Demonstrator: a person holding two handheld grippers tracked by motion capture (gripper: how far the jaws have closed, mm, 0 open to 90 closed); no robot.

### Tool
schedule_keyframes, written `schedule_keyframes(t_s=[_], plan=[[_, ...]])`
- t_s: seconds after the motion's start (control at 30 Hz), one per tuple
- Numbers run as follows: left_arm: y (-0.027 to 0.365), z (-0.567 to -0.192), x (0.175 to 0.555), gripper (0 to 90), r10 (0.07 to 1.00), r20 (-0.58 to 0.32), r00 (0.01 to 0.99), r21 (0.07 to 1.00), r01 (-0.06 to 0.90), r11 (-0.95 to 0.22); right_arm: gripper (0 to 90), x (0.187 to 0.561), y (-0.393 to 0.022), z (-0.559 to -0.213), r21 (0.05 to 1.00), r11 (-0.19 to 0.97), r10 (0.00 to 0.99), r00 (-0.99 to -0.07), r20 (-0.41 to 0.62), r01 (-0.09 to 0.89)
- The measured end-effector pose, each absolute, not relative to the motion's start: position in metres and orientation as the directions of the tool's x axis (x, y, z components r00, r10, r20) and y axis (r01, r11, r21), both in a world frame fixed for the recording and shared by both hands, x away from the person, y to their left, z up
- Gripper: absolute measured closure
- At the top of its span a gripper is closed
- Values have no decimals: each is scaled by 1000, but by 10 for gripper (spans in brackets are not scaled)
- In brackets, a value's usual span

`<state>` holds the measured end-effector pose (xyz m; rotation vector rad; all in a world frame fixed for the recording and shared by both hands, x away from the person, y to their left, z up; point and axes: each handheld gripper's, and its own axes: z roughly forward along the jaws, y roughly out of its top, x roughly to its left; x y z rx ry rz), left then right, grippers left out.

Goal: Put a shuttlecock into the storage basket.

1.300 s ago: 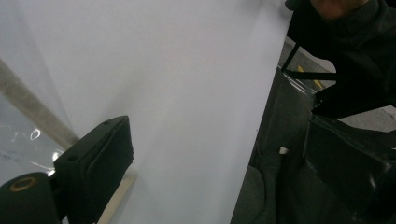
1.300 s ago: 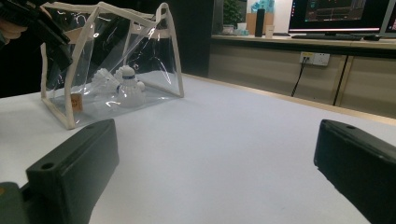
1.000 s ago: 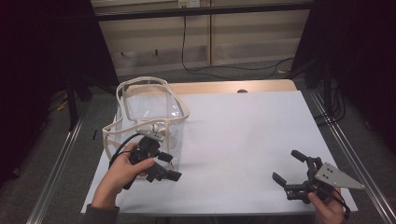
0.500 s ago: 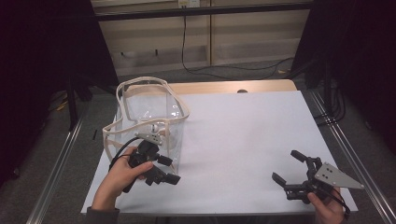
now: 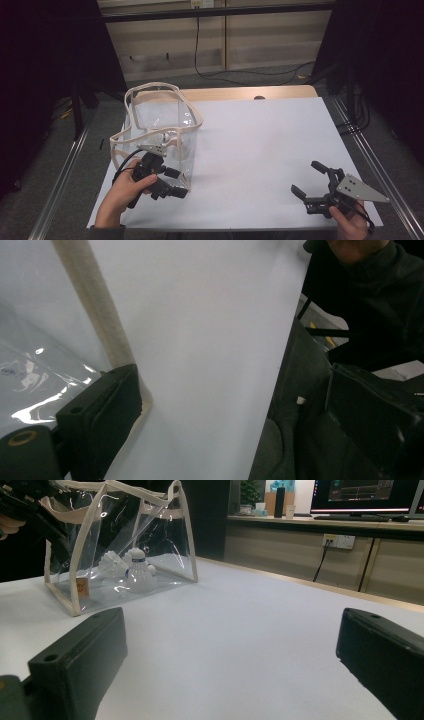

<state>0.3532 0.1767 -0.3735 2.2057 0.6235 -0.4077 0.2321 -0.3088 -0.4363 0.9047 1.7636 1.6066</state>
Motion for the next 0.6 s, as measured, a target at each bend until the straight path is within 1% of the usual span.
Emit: schedule_keyframes(t_s=[0.6], plan=[[185,-380,351,75,298,-480,825,616,559,-556,0,233,-309,-437,994,44,797,-604,26,100]])
